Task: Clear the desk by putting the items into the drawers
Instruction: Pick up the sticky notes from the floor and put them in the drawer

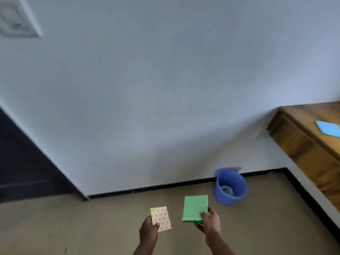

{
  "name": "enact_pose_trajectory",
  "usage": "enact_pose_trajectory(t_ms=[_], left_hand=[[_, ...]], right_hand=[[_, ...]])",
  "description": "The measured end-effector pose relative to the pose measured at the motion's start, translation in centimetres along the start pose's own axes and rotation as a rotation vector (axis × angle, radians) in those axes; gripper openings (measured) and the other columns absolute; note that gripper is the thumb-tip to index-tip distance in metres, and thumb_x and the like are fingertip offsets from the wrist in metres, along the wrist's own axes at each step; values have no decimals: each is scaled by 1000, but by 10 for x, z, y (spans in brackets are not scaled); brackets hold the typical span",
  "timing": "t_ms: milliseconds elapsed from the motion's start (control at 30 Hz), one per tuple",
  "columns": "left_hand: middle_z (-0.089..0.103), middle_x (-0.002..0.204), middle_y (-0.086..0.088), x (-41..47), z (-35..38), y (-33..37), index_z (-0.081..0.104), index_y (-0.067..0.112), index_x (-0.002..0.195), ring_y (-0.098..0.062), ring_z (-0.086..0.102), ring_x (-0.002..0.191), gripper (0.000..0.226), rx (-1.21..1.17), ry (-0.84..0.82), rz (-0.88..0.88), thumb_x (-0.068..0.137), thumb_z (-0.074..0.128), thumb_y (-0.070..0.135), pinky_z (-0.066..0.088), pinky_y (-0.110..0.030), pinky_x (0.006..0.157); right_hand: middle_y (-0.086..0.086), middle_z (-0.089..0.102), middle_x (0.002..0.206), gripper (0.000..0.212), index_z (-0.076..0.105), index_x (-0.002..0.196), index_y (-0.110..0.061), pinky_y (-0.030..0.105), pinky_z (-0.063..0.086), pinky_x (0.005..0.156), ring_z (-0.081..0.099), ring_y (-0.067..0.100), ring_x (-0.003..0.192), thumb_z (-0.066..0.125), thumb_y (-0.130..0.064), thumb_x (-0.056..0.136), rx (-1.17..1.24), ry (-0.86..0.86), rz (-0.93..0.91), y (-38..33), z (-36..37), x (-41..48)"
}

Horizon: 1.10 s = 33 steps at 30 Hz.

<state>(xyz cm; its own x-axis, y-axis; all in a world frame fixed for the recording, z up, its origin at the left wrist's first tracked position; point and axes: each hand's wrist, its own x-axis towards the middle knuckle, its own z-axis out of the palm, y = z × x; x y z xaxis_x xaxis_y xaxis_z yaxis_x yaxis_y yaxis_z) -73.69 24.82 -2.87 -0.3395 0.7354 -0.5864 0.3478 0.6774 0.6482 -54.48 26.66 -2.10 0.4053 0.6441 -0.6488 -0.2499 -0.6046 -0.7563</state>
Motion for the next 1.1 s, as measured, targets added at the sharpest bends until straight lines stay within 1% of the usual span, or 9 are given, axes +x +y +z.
enact_pose_trajectory(t_ms=[233,333,433,533,633,833,933,1000,1100], left_hand=[[71,103,-18,58,76,123,67,4,104,-32,68,92,23,-38,-122,150,81,67,4,55,-45,85],[70,101,-19,55,114,187,66,1,103,-33,68,89,22,-77,-213,223,81,67,-2,56,-42,83],[71,106,-19,49,159,253,67,-1,106,-27,68,89,25,-13,-339,360,82,68,4,54,-33,82],[71,93,-16,39,203,318,67,-4,105,-16,66,60,20,6,-478,426,86,61,0,56,-31,70],[70,104,-17,27,248,372,65,-1,107,-23,67,77,22,-17,-618,485,87,56,-6,57,-43,81],[62,118,-20,-21,324,452,52,-4,125,-23,58,96,37,-22,-836,525,92,41,-14,52,-10,51],[56,127,-20,-36,381,483,44,-4,133,-21,55,102,42,-47,-923,507,92,39,-15,54,-15,68],[53,131,-20,-52,412,505,39,-3,138,-21,53,104,47,-75,-968,483,93,38,-16,48,-26,88],[50,134,-23,-74,462,536,37,-5,138,-22,51,104,48,-145,-1006,453,92,37,-18,45,-29,92]], right_hand=[[14,57,107,23,51,111,-12,35,55,59,59,32,92,48,1,93,155,144,-120,-87,-59,48],[17,59,107,15,54,100,-13,41,58,62,62,35,94,50,-1,92,147,234,-175,-126,-93,78],[15,63,103,17,56,104,-7,52,57,74,65,35,93,54,-3,88,98,373,-229,-163,-133,113],[11,63,100,19,55,107,-11,50,58,71,65,31,90,54,-5,90,167,465,-234,-208,-170,124],[10,64,100,23,53,113,-12,50,57,75,66,30,90,54,-5,91,248,563,-264,-247,-203,131],[13,63,111,39,45,133,-9,26,50,49,63,21,79,51,-7,95,434,729,-294,-279,-279,136],[17,62,118,42,44,135,-11,22,43,42,58,18,68,53,-9,94,484,830,-302,-284,-329,150],[16,61,121,41,46,134,-12,25,46,52,59,22,78,54,-10,93,497,889,-307,-290,-359,161],[17,59,118,41,47,133,-8,38,58,66,62,31,89,54,-4,92,615,923,-314,-304,-408,189]])
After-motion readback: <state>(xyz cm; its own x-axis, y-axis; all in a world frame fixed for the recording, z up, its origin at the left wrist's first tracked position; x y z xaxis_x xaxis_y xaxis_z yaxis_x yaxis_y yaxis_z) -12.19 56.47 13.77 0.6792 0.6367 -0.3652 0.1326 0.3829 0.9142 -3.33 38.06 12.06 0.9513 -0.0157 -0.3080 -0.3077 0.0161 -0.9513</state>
